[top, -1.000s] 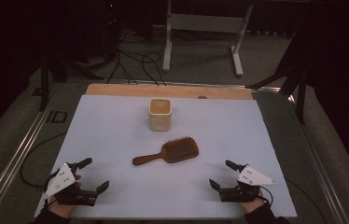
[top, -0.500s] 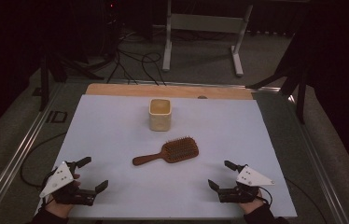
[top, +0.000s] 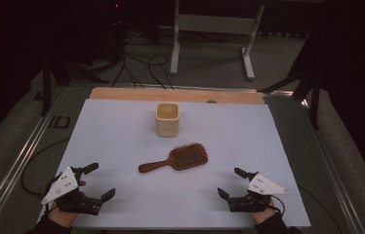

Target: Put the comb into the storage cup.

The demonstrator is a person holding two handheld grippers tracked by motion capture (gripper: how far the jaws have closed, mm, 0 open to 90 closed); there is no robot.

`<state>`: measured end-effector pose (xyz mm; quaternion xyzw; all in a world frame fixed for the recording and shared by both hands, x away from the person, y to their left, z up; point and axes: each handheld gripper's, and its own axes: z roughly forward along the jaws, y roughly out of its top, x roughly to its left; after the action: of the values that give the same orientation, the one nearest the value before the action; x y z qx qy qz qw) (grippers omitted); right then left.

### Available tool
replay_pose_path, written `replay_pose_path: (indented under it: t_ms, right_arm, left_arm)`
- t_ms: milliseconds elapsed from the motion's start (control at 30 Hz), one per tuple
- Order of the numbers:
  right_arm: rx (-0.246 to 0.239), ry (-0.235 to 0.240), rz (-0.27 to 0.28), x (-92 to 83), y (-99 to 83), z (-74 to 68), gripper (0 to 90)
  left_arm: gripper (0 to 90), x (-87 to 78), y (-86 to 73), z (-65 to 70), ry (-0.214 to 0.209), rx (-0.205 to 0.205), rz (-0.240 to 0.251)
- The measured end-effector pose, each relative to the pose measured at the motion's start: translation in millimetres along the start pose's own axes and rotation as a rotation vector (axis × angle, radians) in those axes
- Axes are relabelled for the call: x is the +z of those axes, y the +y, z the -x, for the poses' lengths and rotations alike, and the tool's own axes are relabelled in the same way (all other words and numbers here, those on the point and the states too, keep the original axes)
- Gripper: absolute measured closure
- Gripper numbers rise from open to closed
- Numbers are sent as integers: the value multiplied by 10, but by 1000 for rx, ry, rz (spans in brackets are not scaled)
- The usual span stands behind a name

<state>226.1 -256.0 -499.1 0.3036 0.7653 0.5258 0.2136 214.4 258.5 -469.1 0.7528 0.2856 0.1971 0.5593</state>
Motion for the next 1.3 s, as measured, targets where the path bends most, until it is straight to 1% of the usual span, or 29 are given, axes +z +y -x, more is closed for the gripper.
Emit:
replay_pose_path:
  t_ms: [67, 167, 233, 300, 367, 400, 433, 467, 600, 767, 867, 933, 967, 1033, 1133, 1300]
  right_arm:
    - [-2, 2, 2, -4, 1, -1, 86]
    - [0, 3, 6, -8, 5, -1, 86]
    - [4, 4, 10, -9, 7, 0, 86]
    - [6, 3, 12, -12, 11, -2, 86]
    - [3, 3, 16, -13, 12, -1, 86]
    - [5, 3, 17, -14, 13, 0, 86]
    - [6, 5, 17, -13, 13, 0, 87]
    - [7, 5, 16, -13, 13, 1, 86]
    - [9, 6, 19, -15, 14, 1, 87]
    - [11, 10, 21, -17, 15, 2, 87]
    - [10, 11, 21, -16, 15, 3, 87]
    - [11, 11, 22, -18, 16, 3, 87]
    - [12, 13, 23, -20, 17, 3, 87]
    - [13, 16, 25, -21, 18, 2, 87]
    - [14, 17, 25, -19, 16, 3, 87]
    - [18, 20, 26, -18, 16, 4, 87]
  left_arm:
    - [0, -4, 42, -5, -6, -1, 11]
    - [0, 4, 112, -19, -17, 9, 4]
    - [0, 16, 163, -30, -26, 5, -1]
    - [0, 32, 211, -40, -34, 14, -9]
    - [0, 32, 211, -40, -34, 14, -9]
    - [0, 80, 279, -63, -50, 25, -40]
    - [0, 96, 299, -69, -52, 31, -53]
    - [0, 112, 320, -73, -56, 39, -58]
    - [0, 174, 401, -81, -80, 53, -84]
    - [0, 276, 479, -73, -110, 55, -117]
    - [0, 339, 507, -61, -112, 66, -140]
    - [0, 366, 514, -61, -113, 62, -143]
    - [0, 399, 524, -73, -119, 50, -149]
    - [0, 430, 537, -81, -120, 43, -154]
    - [0, 483, 561, -84, -123, 49, -168]
    - [0, 581, 615, -82, -142, 61, -204]
